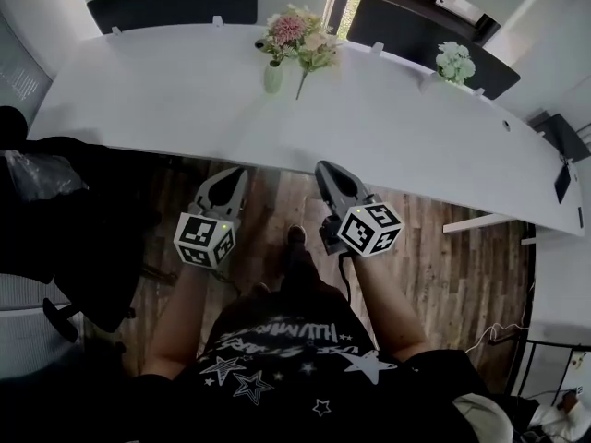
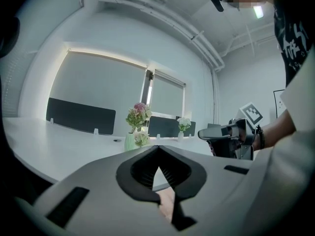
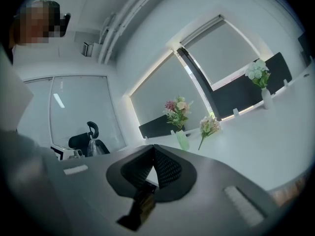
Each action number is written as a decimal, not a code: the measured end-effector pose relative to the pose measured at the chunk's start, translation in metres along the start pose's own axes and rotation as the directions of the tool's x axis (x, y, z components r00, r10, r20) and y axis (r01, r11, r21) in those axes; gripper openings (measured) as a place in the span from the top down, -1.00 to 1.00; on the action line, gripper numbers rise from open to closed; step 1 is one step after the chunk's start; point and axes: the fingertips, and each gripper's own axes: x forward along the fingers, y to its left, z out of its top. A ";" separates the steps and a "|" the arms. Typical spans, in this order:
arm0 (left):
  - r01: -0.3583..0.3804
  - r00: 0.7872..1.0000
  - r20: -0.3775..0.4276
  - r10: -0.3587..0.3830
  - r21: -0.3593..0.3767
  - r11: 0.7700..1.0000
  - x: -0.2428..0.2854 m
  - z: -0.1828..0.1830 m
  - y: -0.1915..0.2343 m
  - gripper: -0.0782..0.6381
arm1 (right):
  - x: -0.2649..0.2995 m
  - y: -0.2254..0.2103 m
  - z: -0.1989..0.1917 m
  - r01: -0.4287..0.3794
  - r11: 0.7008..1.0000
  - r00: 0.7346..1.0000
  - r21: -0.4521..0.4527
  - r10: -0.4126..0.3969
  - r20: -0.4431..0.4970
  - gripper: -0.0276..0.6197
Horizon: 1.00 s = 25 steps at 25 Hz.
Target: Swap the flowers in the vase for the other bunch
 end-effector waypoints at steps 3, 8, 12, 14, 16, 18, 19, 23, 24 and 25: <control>0.022 1.000 0.009 -0.022 -0.003 1.000 -0.015 -0.003 -0.015 0.76 | -0.025 0.011 -0.009 0.023 1.000 1.000 -0.014 -0.023 -0.003 0.91; 0.045 0.999 0.008 -0.045 0.007 0.999 -0.035 -0.009 -0.037 0.76 | -0.059 0.019 -0.020 0.063 0.998 0.998 -0.022 -0.063 -0.002 0.91; 0.054 0.998 0.021 -0.054 0.009 0.998 -0.048 -0.006 -0.048 0.76 | -0.075 0.027 -0.024 0.067 0.997 0.998 -0.029 -0.067 -0.002 0.91; 0.045 0.999 0.029 -0.045 0.013 0.999 -0.052 -0.003 -0.051 0.76 | -0.079 0.031 -0.024 0.058 0.998 0.998 -0.035 -0.058 -0.002 0.91; 0.028 0.999 0.037 -0.028 0.013 1.000 -0.054 0.001 -0.053 0.76 | -0.080 0.031 -0.023 0.046 0.998 0.999 -0.042 -0.047 -0.003 0.91; 0.012 0.999 0.044 -0.013 0.010 1.000 -0.057 0.002 -0.056 0.76 | -0.080 0.031 -0.022 0.028 0.998 1.000 -0.052 -0.029 -0.010 0.91; 0.003 0.999 0.046 -0.004 0.011 1.000 -0.058 0.003 -0.057 0.76 | -0.079 0.032 -0.022 0.018 0.998 1.000 -0.057 -0.019 -0.015 0.91; -0.057 0.997 0.046 0.057 0.004 0.998 -0.059 0.006 -0.056 0.76 | -0.080 0.029 -0.013 -0.005 0.997 1.000 -0.077 0.004 -0.013 0.91; -0.072 0.996 0.046 0.072 -0.003 0.997 -0.058 0.007 -0.057 0.76 | -0.081 0.029 -0.010 -0.012 0.996 1.000 -0.087 0.011 -0.014 0.91; -0.084 0.995 0.045 0.084 -0.009 0.996 -0.058 0.008 -0.059 0.76 | -0.083 0.029 -0.007 -0.022 0.995 1.000 -0.099 0.020 -0.020 0.91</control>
